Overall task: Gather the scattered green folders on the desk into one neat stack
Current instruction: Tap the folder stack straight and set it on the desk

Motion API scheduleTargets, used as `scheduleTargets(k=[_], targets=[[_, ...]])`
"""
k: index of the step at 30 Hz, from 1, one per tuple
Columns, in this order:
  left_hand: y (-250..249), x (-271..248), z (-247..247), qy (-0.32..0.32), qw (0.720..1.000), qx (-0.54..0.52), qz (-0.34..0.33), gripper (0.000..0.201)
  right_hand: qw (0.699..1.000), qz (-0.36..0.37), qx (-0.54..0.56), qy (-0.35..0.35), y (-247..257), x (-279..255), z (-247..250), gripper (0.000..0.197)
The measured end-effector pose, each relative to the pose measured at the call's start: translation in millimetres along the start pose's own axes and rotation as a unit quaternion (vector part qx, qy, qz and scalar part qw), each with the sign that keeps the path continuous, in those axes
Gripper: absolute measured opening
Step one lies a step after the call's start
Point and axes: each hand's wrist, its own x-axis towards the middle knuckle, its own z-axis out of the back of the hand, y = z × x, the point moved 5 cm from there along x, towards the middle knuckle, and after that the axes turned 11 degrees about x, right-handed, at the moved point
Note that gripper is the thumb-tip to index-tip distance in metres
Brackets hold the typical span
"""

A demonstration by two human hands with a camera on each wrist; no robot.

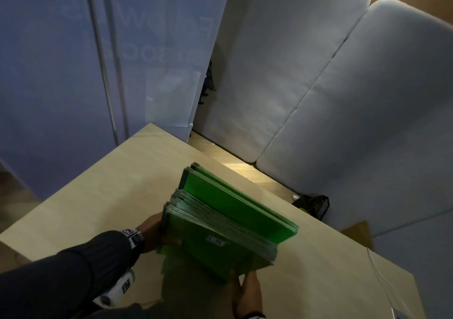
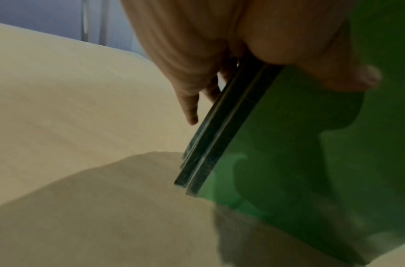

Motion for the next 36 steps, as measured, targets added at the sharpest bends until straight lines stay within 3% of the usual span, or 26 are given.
scheduleTargets(k=[3,6,10,12,17,21,23,25,27,30,32,36], targets=[[0.3,-2.8,22.2,-0.038,0.998,0.034,0.039,0.064,0.999,0.011,-0.048,0.007,20.5,6.2,-5.0,0.071],[19.2,-11.1,50.1,-0.056,0.993,0.023,0.100,0.059,0.995,0.028,-0.076,0.063,34.3,16.1,-25.0,0.048],[55.9,-24.6,97.5,-0.079,0.975,0.118,0.171,0.052,0.985,-0.005,-0.098,0.145,33.9,43.6,-82.1,0.038],[79.3,-30.6,125.1,-0.096,0.958,0.151,0.223,0.055,0.978,-0.031,-0.084,0.190,36.7,55.1,-122.2,0.022],[138.5,-39.4,183.4,-0.082,0.930,0.206,0.293,0.068,0.956,-0.106,-0.041,0.271,60.0,68.1,-209.9,0.028],[164.1,-33.2,216.8,-0.047,0.902,0.300,0.307,0.071,0.953,-0.103,-0.093,0.269,70.7,77.5,-253.5,0.028],[170.4,-27.6,229.7,-0.043,0.895,0.327,0.300,0.062,0.948,-0.081,-0.179,0.250,80.2,82.6,-266.6,0.035],[176.7,-26.7,237.9,-0.042,0.894,0.333,0.298,0.057,0.927,-0.041,-0.286,0.241,87.2,88.3,-272.2,0.046],[182.5,-30.7,239.1,-0.049,0.897,0.321,0.299,0.066,0.901,-0.004,-0.358,0.244,94.7,89.5,-272.5,0.062],[190.1,-42.1,233.4,-0.074,0.905,0.288,0.305,0.071,0.905,0.004,-0.361,0.223,105.1,87.3,-256.2,0.057],[196.7,-51.0,228.5,-0.097,0.908,0.265,0.309,0.065,0.928,0.001,-0.310,0.206,114.2,82.8,-233.5,0.045],[217.3,-86.1,213.2,-0.116,0.907,0.237,0.327,0.058,0.979,-0.053,-0.077,0.180,131.7,59.8,-171.0,0.031]])
